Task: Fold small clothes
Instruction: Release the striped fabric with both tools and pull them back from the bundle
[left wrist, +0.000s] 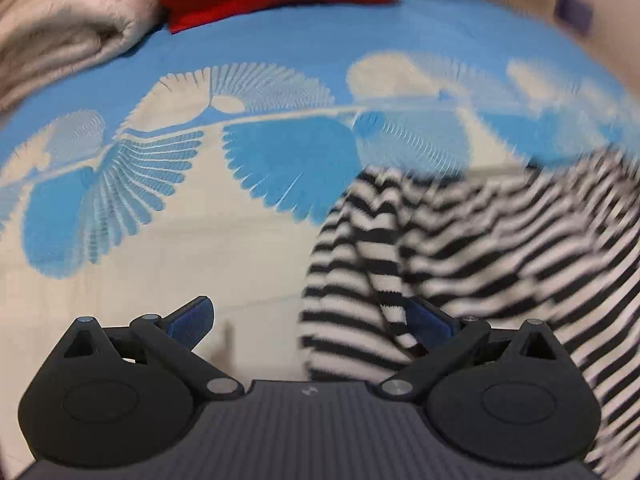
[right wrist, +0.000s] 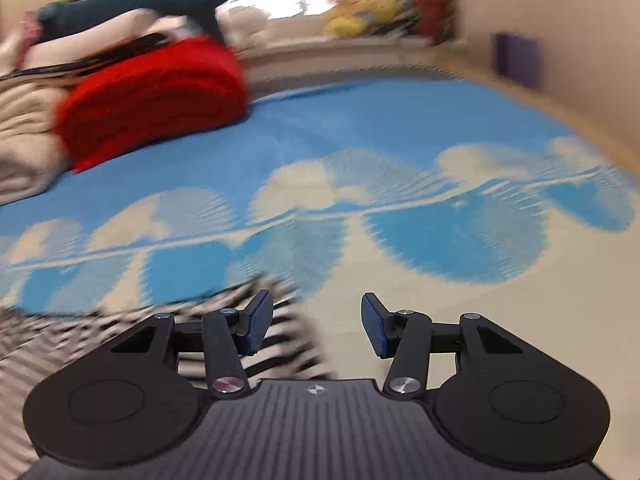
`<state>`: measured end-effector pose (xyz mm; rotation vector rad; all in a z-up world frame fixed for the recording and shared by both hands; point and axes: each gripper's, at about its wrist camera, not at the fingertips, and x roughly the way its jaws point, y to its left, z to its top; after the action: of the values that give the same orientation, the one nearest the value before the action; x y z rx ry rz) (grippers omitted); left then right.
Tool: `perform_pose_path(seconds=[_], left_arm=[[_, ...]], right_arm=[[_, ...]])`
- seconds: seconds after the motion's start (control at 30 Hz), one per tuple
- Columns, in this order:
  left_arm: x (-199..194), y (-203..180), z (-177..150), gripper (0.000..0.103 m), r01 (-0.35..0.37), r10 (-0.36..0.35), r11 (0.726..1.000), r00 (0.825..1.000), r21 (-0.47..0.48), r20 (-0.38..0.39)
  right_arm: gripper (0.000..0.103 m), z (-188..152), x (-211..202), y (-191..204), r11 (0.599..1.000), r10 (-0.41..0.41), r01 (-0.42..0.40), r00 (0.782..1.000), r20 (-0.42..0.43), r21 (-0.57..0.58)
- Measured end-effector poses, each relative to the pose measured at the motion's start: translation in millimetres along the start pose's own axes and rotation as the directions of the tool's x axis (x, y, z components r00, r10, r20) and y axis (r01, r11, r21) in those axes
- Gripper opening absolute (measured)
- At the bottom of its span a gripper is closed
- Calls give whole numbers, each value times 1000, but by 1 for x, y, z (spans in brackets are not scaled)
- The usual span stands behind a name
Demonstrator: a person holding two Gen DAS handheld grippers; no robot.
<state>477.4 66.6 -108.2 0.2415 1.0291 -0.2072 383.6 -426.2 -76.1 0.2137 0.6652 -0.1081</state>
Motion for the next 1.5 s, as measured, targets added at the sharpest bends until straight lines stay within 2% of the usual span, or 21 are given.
perform_pose_path(seconds=[0.03, 0.07, 0.13, 0.17, 0.2, 0.27, 0.33, 0.43, 0.53, 0.63, 0.67, 0.7, 0.77, 0.83, 0.87, 0.97, 1.03, 1.1, 1.23, 1.4, 1.5], left_arm=[[3, -1, -2, 103, -26, 26, 999, 1000, 18, -11], [4, 1, -3, 103, -21, 21, 1000, 1000, 12, -16], [5, 6, -2, 103, -8, 8, 1000, 1000, -19, -22], [6, 8, -3, 103, -15, 15, 1000, 1000, -18, -15], [7, 9, -4, 103, -25, 25, 1000, 1000, -8, -13], [11, 13, -5, 103, -44, 44, 999, 999, -4, -15], [11, 20, -4, 103, -35, 34, 999, 999, -35, -23], [-1, 25, 2, 103, -2, -1, 994, 1000, -111, -25], [-30, 22, 0, 103, 38, -33, 990, 999, -139, 38], [-66, 10, -11, 103, 2, 11, 993, 994, -116, 112], [-79, 5, -18, 103, -18, 33, 993, 991, -115, 133], [-90, 1, -25, 103, -29, 46, 993, 988, -113, 151], [-116, -7, -46, 103, -40, 64, 991, 979, -126, 196], [-137, -13, -78, 103, -41, 78, 984, 974, -172, 213], [-144, -14, -93, 103, -34, 77, 979, 974, -200, 214], [-161, -24, -144, 103, -21, 89, 955, 972, -297, 217], [-168, -37, -174, 103, 1, 74, 948, 972, -317, 224], [-171, -54, -195, 103, -13, 85, 953, 970, -301, 227], [-163, -83, -210, 103, -67, 114, 975, 969, -212, 219], [-157, -95, -216, 103, -154, 190, 974, 956, -169, 225], [-155, -90, -221, 103, -164, 199, 971, 957, -172, 211]], right_arm=[[51, -2, 4, 2, 998, 60, -61, 997, -42, -3], [51, -4, 7, 4, 996, 91, -92, 993, -80, -10], [51, -12, 19, 10, 990, 123, -134, 976, -181, -50], [49, -18, 28, 14, 988, 100, -123, 968, -230, -88], [49, -23, 35, 15, 989, 41, -76, 966, -257, -129], [53, -30, 47, 13, 979, -67, 14, 963, -261, -201], [54, -28, 49, 3, 988, -45, 5, 963, -265, -151], [52, -19, 38, -7, 999, -11, 2, 972, -235, -40], [53, -6, 5, -6, 999, 30, -25, 992, -124, 42], [71, -2, -49, 3, 998, 38, -38, 999, 4, 57], [79, -5, -65, 7, 997, 42, -44, 998, 45, 64], [82, -10, -82, 11, 996, 49, -54, 996, 80, 67], [86, -32, -116, 18, 996, 72, -77, 989, 128, 39], [88, -73, -147, 23, 994, 91, -99, 983, 160, 43], [88, -93, -157, 24, 992, 102, -113, 982, 157, 60], [88, -149, -175, 31, 981, 118, -127, 991, 70, 148], [87, -174, -186, 45, 980, 149, -152, 988, 39, 127], [87, -187, -197, 60, 987, 150, -153, 987, 64, 46], [87, -194, -196, 78, 990, 104, -97, 993, 60, -100], [87, -198, -192, 79, 989, 86, -83, 996, 16, -125], [87, -207, -196, 81, 985, 79, -77, 997, 12, -156]])
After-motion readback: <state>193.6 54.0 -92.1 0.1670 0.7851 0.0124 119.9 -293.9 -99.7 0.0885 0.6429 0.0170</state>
